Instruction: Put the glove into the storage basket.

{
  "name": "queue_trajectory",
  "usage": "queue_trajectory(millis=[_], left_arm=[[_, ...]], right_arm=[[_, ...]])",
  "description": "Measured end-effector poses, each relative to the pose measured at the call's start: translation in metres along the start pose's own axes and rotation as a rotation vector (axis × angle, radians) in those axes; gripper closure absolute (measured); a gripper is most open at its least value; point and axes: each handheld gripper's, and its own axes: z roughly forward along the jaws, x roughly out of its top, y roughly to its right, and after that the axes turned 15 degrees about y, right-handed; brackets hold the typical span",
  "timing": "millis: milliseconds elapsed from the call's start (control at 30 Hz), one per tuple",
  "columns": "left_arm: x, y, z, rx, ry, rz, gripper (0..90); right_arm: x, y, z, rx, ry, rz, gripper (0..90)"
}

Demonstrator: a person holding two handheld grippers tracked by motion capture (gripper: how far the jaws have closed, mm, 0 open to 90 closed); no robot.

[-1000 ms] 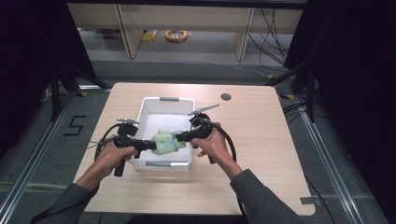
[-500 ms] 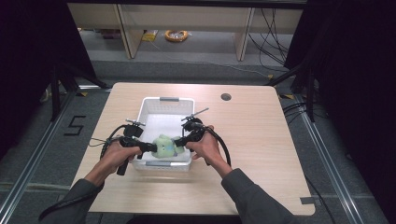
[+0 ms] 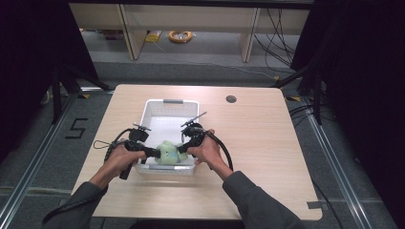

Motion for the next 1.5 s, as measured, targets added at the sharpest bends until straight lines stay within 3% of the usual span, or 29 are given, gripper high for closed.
queue_trajectory(millis=[133, 233, 267, 300, 400, 467, 567, 633, 733, 800, 833, 900, 1000, 1100, 1200, 1233, 1300, 1367, 1400, 1500], left_arm=[[-0.001, 0.001, 0.002, 0.022, -0.024, 0.026, 72.1], [-0.001, 0.001, 0.003, 0.022, -0.02, 0.028, 69.9], [-0.001, 0.003, 0.003, 0.04, -0.002, 0.019, 69.4], [0.0, 0.003, 0.002, 0.056, -0.008, 0.035, 68.0], [0.0, 0.004, 0.002, 0.06, -0.004, 0.033, 62.4], [0.001, 0.006, 0.0, 0.081, 0.003, 0.044, 61.8], [0.004, 0.008, -0.003, 0.099, 0.018, 0.057, 58.1], [0.007, 0.011, -0.007, 0.128, 0.038, 0.09, 56.4], [0.008, 0.013, -0.011, 0.124, 0.038, 0.091, 54.2], [0.009, 0.016, -0.014, 0.133, 0.071, 0.092, 52.4], [0.01, 0.018, -0.017, 0.151, 0.093, 0.105, 51.0], [0.009, 0.02, -0.017, 0.157, 0.099, 0.11, 48.8], [0.008, 0.025, -0.018, 0.147, 0.118, 0.101, 45.8], [0.007, 0.035, -0.022, 0.119, 0.152, 0.097, 42.8], [0.007, 0.041, -0.025, 0.101, 0.167, 0.099, 39.5], [0.006, 0.044, -0.026, 0.094, 0.171, 0.096, 38.8], [0.005, 0.048, -0.027, 0.1, 0.195, 0.096, 36.4], [0.004, 0.052, -0.03, 0.085, 0.201, 0.095, 35.7], [0.003, 0.054, -0.032, 0.062, 0.223, 0.081, 34.6], [0.002, 0.058, -0.034, 0.033, 0.227, 0.056, 32.7]], right_arm=[[0.0, -0.002, 0.002, -0.003, -0.013, -0.008, 73.8], [0.0, -0.004, 0.003, -0.008, -0.021, -0.02, 68.0], [0.001, -0.004, 0.003, -0.014, -0.025, -0.024, 67.0], [0.001, -0.005, 0.002, -0.025, -0.025, -0.037, 66.6], [0.005, -0.005, 0.0, -0.037, -0.015, -0.032, 59.4], [0.006, -0.005, -0.001, -0.048, -0.008, -0.054, 56.1], [0.007, -0.006, -0.003, -0.067, 0.011, -0.068, 55.4], [0.009, -0.006, -0.007, -0.048, 0.029, -0.064, 52.9], [0.009, -0.005, -0.011, -0.042, 0.042, -0.059, 51.6], [0.009, -0.006, -0.016, -0.047, 0.039, -0.037, 50.1], [0.009, -0.004, -0.02, -0.027, 0.065, -0.065, 49.9], [0.008, -0.003, -0.025, -0.022, 0.075, -0.062, 48.6], [0.007, -0.002, -0.029, -0.033, 0.061, -0.025, 47.9], [0.004, 0.002, -0.04, 0.007, 0.113, -0.059, 46.0], [0.001, 0.002, -0.046, 0.002, 0.139, -0.057, 43.7], [0.0, -0.001, -0.051, -0.014, 0.125, -0.031, 43.2], [-0.002, 0.001, -0.062, 0.029, 0.147, -0.069, 42.2], [-0.004, 0.0, -0.065, 0.023, 0.149, -0.06, 41.9], [-0.006, 0.001, -0.072, 0.04, 0.16, -0.073, 40.6], [-0.009, 0.001, -0.078, 0.055, 0.174, -0.069, 39.6]])
